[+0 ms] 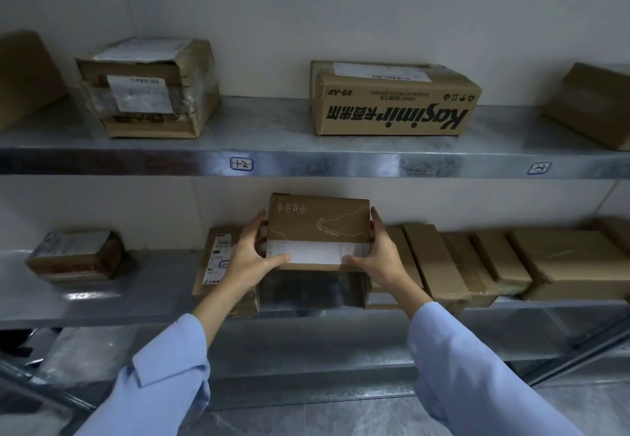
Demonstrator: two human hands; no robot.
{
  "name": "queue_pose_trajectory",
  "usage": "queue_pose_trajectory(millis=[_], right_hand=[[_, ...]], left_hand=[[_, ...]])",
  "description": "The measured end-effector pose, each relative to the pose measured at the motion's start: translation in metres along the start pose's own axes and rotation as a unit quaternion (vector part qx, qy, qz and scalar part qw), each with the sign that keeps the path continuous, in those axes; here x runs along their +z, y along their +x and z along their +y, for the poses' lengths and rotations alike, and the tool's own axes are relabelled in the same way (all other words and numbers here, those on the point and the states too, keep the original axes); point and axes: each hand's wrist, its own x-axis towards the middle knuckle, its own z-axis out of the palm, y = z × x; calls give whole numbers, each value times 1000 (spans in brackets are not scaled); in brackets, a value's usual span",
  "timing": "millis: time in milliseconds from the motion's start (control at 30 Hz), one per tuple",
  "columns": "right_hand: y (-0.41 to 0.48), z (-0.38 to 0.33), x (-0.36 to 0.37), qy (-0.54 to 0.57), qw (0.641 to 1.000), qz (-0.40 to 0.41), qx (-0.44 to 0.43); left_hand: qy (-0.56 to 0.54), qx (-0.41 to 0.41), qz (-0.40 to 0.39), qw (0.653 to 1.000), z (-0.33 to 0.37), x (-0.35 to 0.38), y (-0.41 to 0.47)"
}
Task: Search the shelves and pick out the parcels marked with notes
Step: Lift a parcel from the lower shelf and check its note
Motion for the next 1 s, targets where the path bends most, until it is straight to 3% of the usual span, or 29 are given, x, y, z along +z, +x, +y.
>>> queue_pose_trajectory(millis=[167, 467, 733, 1000], right_hand=[[-2, 0, -4, -4, 1000, 6, -24], [-10, -4, -6, 101, 995, 2, -19], [-15, -7, -8, 122, 992, -4, -25], [-16, 0, -7, 136, 991, -17, 5]], left_hand=[[9, 8, -3, 1000, -4, -1, 2], [-128, -7, 1, 992, 2, 3, -7], [-68, -3, 0, 998, 0, -2, -8], [-110, 7, 21, 994, 4, -3, -11]])
